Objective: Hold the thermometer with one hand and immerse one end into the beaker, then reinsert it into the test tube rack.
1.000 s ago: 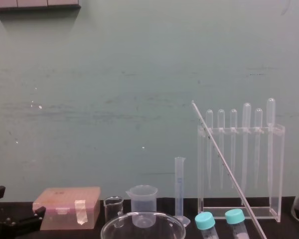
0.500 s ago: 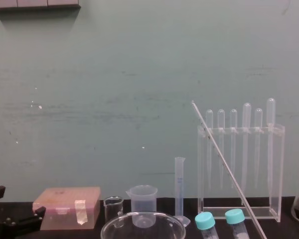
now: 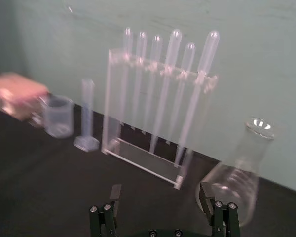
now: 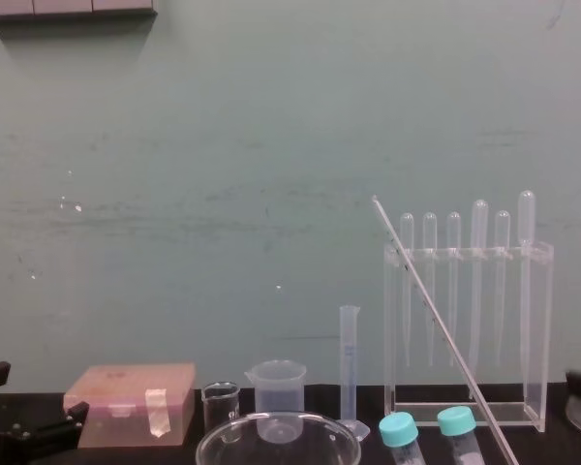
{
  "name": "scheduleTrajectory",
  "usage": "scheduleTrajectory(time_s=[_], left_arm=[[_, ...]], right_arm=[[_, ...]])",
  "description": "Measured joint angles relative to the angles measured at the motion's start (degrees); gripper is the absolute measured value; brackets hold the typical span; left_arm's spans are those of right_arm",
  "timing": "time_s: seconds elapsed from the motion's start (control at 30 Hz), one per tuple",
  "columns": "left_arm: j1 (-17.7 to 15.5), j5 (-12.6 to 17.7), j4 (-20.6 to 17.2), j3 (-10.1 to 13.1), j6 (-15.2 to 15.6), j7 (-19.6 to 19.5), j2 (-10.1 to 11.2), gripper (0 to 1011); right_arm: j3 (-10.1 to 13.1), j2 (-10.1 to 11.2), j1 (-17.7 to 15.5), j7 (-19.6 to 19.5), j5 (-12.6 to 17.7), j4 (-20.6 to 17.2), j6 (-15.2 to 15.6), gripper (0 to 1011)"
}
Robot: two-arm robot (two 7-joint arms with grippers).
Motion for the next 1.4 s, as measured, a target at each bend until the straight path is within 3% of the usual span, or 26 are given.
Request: scheduleTrajectory(time_s=[0.07, 0.27, 0.33, 0.37, 0.43, 0.53, 0.73, 1.0, 1.2, 1.4], left_arm=[[0.0, 0.0, 0.0, 0.0, 0.0, 0.0, 0.0, 1008], [0.0, 0.0, 0.0, 0.0, 0.0, 0.0, 0.0, 1008], [0.0, 0.0, 0.0, 0.0, 0.0, 0.0, 0.0, 1008], [0.0, 0.0, 0.0, 0.0, 0.0, 0.0, 0.0, 1008], [0.0, 0.0, 0.0, 0.0, 0.0, 0.0, 0.0, 1008], [0.0, 0.0, 0.0, 0.0, 0.0, 0.0, 0.0, 1008], [0.0, 0.0, 0.0, 0.0, 0.0, 0.0, 0.0, 1008], [0.0, 0.0, 0.0, 0.0, 0.0, 0.0, 0.0, 1008], [0.0, 0.0, 0.0, 0.0, 0.0, 0.0, 0.0, 1008], [0.0, 0.0, 0.0, 0.0, 0.0, 0.0, 0.0, 1008]], right_arm=[[2.13, 0.77, -0.26, 3.77, 4.89, -2.41, 3.43, 1003], [5.09, 2.71, 0.0, 12.87, 12.84, -7.98, 9.84, 1003], [5.2, 2.91, 0.15, 14.06, 13.49, -8.51, 10.43, 1003], [5.11, 3.51, 0.77, 17.18, 15.32, -10.08, 11.95, 1003], [4.67, 3.89, 1.37, 19.08, 16.47, -10.83, 12.83, 1003], [2.92, 4.32, 3.44, 22.44, 18.22, -11.7, 14.48, 1003], [-1.08, 3.13, 7.92, 23.49, 17.25, -10.1, 16.17, 1003], [-7.07, -0.66, 15.3, 23.45, 14.56, -4.82, 18.1, 1003], [-9.69, -2.25, 18.21, 23.14, 13.02, -2.63, 18.89, 1003], [-10.48, -2.8, 19.21, 22.18, 12.11, -1.89, 19.14, 1003]])
